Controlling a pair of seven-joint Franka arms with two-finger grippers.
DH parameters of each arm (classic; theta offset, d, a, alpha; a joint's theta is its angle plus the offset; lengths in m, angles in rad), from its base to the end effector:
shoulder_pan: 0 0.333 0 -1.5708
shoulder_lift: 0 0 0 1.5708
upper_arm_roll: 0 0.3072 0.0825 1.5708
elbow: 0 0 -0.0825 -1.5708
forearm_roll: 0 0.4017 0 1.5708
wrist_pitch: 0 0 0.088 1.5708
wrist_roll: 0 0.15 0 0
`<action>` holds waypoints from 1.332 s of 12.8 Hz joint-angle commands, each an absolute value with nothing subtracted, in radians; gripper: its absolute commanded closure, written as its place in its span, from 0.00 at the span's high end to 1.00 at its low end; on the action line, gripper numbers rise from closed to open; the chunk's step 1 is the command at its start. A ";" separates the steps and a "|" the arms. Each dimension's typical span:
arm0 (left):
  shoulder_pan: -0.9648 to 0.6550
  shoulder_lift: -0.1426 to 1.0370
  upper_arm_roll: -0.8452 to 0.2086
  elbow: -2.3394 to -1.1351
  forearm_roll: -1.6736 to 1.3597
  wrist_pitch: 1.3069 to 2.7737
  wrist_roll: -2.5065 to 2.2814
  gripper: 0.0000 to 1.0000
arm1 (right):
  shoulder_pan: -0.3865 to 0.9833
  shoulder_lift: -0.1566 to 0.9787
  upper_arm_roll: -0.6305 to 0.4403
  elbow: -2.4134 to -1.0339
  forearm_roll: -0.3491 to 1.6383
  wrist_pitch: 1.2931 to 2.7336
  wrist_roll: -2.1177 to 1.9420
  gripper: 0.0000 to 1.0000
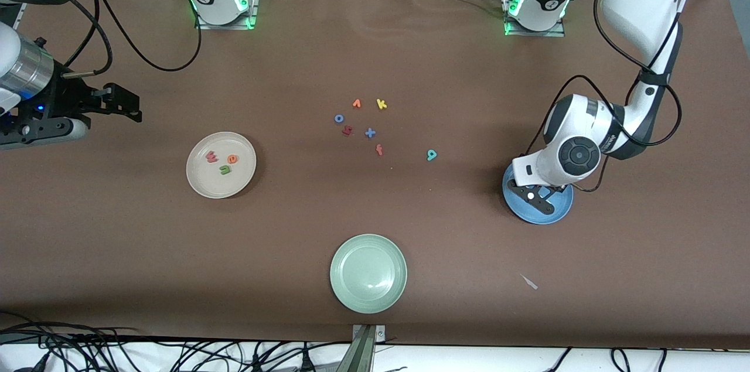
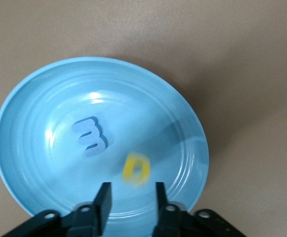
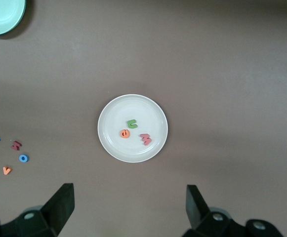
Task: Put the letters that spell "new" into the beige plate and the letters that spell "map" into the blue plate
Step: 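Carry the yellow letter onto the blue plate and open the left gripper, then move the left gripper back over the teal letter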
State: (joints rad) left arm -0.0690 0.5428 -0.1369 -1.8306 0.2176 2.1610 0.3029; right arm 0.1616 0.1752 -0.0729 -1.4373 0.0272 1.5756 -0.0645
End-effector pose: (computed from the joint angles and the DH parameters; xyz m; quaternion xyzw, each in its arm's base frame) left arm 0.6141 -0.1116 0.1598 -0.9438 0.3110 0.1035 0.0426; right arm 0.6188 0.0624 0.5339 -0.9969 -0.0766 0.0183 0.0070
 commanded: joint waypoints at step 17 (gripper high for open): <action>-0.218 0.678 -0.426 -1.801 0.345 2.273 -0.399 0.78 | 0.158 0.186 -0.074 -1.411 0.035 1.554 -0.063 1.00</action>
State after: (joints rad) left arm -0.2188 0.6690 -0.4237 -1.8049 0.3114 2.2630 -0.3847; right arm 0.1608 0.1755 -0.0733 -1.4373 0.0272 1.5756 -0.0645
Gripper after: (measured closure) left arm 0.093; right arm 0.000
